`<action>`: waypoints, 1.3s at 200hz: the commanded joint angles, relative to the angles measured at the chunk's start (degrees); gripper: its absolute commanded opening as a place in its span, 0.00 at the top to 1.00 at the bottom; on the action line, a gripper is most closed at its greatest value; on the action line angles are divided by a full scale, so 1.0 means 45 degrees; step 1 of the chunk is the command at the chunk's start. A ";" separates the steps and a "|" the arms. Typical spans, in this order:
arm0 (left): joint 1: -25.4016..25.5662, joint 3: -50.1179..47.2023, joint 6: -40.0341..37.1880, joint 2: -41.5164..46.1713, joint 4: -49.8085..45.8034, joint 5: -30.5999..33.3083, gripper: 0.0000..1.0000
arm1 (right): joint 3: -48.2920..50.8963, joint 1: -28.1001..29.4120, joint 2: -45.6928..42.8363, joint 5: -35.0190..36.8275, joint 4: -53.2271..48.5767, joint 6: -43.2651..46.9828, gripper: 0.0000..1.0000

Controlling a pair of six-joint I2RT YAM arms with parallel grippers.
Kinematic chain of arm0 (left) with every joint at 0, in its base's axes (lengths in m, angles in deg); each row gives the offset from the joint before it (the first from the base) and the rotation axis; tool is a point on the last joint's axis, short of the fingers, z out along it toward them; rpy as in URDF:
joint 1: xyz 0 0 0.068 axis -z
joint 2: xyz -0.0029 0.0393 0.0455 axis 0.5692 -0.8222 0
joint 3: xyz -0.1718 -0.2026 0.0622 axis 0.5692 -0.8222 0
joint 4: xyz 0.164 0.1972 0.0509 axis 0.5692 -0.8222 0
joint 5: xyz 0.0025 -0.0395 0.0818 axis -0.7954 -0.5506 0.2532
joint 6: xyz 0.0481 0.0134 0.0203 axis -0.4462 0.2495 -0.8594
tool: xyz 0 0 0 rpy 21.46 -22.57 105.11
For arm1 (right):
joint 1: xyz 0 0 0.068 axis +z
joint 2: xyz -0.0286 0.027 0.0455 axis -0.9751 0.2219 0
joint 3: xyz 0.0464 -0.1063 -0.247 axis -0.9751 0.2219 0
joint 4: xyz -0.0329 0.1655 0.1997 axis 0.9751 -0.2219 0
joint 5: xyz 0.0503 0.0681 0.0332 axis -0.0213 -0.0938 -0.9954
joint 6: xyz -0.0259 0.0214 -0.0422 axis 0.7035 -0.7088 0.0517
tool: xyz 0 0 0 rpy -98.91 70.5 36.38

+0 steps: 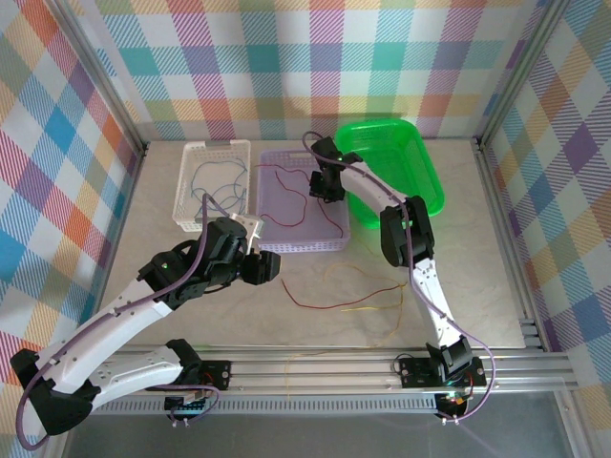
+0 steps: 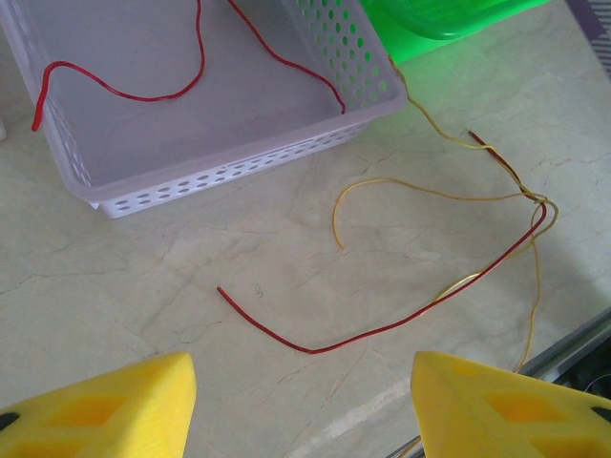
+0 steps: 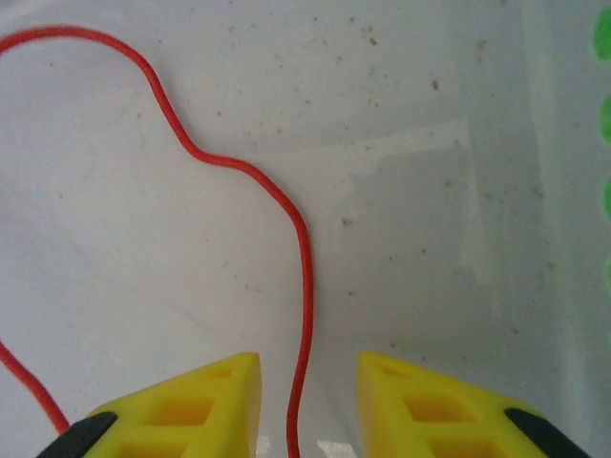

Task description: Untangle the cables

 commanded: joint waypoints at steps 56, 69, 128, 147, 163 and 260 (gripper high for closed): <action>-0.0071 0.0287 0.0029 -0.0383 0.0030 -0.0313 0.38 | 0.2653 -0.0003 -0.3831 -0.0734 0.2999 0.0420 0.54; -0.0066 0.0110 0.0234 -0.0772 0.0224 -0.0815 0.38 | 0.3136 0.0002 -0.4734 -0.0650 0.3222 0.0676 0.49; 0.0720 -0.0359 0.0967 -0.3270 0.1186 -0.2060 0.37 | 0.7823 -0.0017 -1.0276 0.0561 0.3498 0.1908 0.35; 0.1373 -0.0100 0.0985 -0.4276 0.1696 -0.2376 0.36 | 0.9942 -0.0043 -1.2299 0.0953 0.3584 0.2031 0.32; 0.2018 0.0413 0.0835 -0.5249 0.1800 -0.2330 0.35 | 1.1672 -0.0128 -1.3926 0.1296 0.3428 0.1912 0.30; 0.4267 0.4030 -0.0297 -1.0468 0.1862 -0.2029 0.30 | 1.8161 -0.0408 -2.1058 0.1772 0.1043 -0.0405 0.23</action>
